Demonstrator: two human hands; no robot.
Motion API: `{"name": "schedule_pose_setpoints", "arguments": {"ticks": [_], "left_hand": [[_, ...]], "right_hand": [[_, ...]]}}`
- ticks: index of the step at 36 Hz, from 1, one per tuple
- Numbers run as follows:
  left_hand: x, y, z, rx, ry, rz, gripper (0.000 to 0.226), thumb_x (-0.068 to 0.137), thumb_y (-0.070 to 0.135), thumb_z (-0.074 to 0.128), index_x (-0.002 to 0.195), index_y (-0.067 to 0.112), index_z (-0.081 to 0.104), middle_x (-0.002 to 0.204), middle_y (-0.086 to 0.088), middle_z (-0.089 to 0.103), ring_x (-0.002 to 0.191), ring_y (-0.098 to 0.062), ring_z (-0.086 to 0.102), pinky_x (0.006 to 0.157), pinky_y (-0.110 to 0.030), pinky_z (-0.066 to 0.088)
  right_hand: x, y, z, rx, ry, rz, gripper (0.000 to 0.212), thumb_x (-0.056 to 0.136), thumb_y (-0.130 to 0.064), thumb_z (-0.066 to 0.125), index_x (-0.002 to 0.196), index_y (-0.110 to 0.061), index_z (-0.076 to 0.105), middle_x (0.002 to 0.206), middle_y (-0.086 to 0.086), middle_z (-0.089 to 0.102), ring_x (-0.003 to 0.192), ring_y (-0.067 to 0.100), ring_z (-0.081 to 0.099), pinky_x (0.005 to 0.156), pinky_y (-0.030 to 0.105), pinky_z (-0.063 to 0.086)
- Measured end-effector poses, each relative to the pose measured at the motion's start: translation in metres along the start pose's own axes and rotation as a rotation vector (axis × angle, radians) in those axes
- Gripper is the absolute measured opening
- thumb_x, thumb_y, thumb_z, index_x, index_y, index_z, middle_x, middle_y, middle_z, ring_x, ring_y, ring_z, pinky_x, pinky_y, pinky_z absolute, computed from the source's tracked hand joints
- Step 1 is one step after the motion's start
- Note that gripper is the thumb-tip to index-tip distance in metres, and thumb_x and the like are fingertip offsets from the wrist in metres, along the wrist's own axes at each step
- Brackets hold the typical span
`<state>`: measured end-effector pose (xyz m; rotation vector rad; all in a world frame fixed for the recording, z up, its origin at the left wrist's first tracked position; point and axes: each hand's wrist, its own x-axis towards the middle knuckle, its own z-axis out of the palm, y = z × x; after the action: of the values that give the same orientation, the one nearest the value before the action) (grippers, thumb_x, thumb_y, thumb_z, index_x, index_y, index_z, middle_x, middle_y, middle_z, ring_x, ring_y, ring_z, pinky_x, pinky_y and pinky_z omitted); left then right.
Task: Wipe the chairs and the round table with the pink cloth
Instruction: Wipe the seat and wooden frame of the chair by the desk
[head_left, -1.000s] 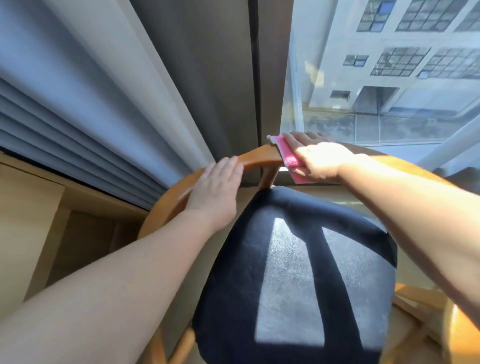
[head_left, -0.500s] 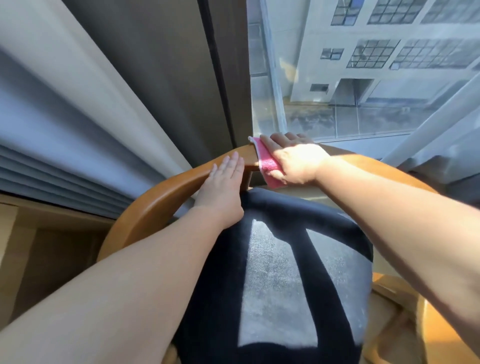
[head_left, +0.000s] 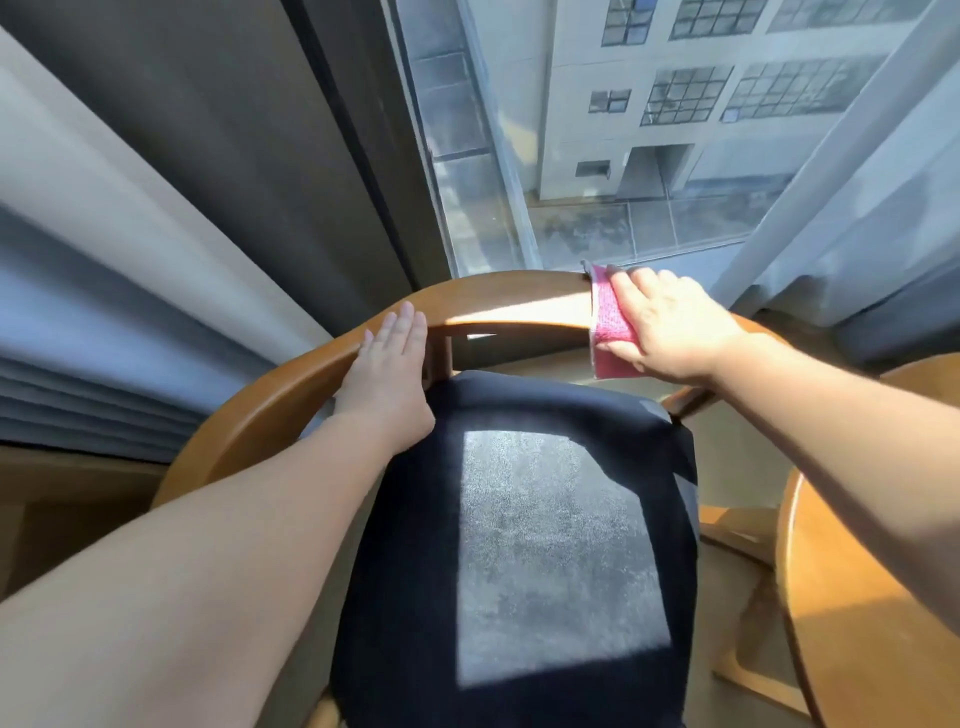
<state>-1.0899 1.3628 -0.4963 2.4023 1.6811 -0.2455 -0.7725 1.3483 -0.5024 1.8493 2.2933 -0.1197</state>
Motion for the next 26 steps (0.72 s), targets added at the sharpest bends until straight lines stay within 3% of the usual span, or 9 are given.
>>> {"name": "schedule_pose_setpoints", "arguments": {"ticks": [6, 10, 13, 16, 19, 26], "left_hand": [[0.000, 0.002, -0.006, 0.031, -0.013, -0.025, 0.088, 0.084, 0.012, 0.055, 0.151, 0.017, -0.001, 0.159, -0.001, -0.008, 0.145, -0.018, -0.005, 0.111, -0.032, -0.002], [0.002, 0.023, -0.007, 0.108, 0.049, -0.066, 0.086, 0.083, 0.024, 0.059, 0.150, 0.012, 0.007, 0.159, -0.007, 0.001, 0.145, -0.024, 0.000, 0.115, -0.039, 0.004], [0.011, 0.063, -0.006, 0.140, 0.148, 0.122, 0.085, 0.077, 0.022, 0.055, 0.150, 0.010, 0.012, 0.159, -0.009, 0.006, 0.145, -0.023, 0.003, 0.115, -0.038, 0.000], [0.021, 0.112, -0.003, 0.060, 0.092, 0.339, 0.088, 0.074, 0.018, 0.051, 0.150, 0.013, 0.008, 0.159, -0.007, 0.004, 0.145, -0.022, 0.000, 0.116, -0.038, -0.002], [0.024, 0.141, 0.006, 0.009, 0.015, 0.331, 0.092, 0.074, 0.019, 0.053, 0.151, 0.016, 0.002, 0.159, -0.004, -0.002, 0.145, -0.020, -0.005, 0.117, -0.039, -0.003], [0.024, 0.136, 0.008, -0.029, -0.001, 0.337, 0.097, 0.071, 0.012, 0.055, 0.151, 0.018, 0.000, 0.159, -0.001, -0.007, 0.145, -0.016, -0.009, 0.114, -0.034, -0.008]], "right_hand": [[-0.027, 0.020, 0.005, 0.045, 0.013, 0.069, 0.090, 0.086, -0.062, 0.043, 0.148, -0.001, 0.023, 0.130, 0.024, 0.047, 0.103, 0.042, 0.051, 0.087, 0.050, 0.043], [-0.039, 0.026, 0.007, 0.028, -0.002, 0.110, 0.093, 0.083, -0.064, 0.034, 0.150, -0.001, 0.020, 0.131, 0.023, 0.046, 0.105, 0.042, 0.050, 0.089, 0.050, 0.042], [-0.038, 0.027, 0.007, 0.030, 0.007, 0.103, 0.092, 0.085, -0.065, 0.036, 0.150, -0.002, 0.018, 0.132, 0.022, 0.046, 0.106, 0.040, 0.050, 0.090, 0.049, 0.042], [-0.039, 0.028, 0.011, 0.040, 0.024, 0.093, 0.090, 0.087, -0.064, 0.041, 0.150, -0.005, 0.017, 0.133, 0.020, 0.045, 0.108, 0.038, 0.050, 0.092, 0.048, 0.042], [-0.038, 0.029, 0.015, 0.056, 0.044, 0.093, 0.091, 0.088, -0.063, 0.047, 0.151, -0.005, 0.016, 0.135, 0.018, 0.044, 0.111, 0.037, 0.048, 0.094, 0.048, 0.041], [-0.047, 0.032, 0.017, 0.085, 0.043, 0.138, 0.091, 0.087, -0.065, 0.045, 0.151, -0.006, 0.017, 0.134, 0.017, 0.045, 0.110, 0.037, 0.049, 0.091, 0.048, 0.041]]}}
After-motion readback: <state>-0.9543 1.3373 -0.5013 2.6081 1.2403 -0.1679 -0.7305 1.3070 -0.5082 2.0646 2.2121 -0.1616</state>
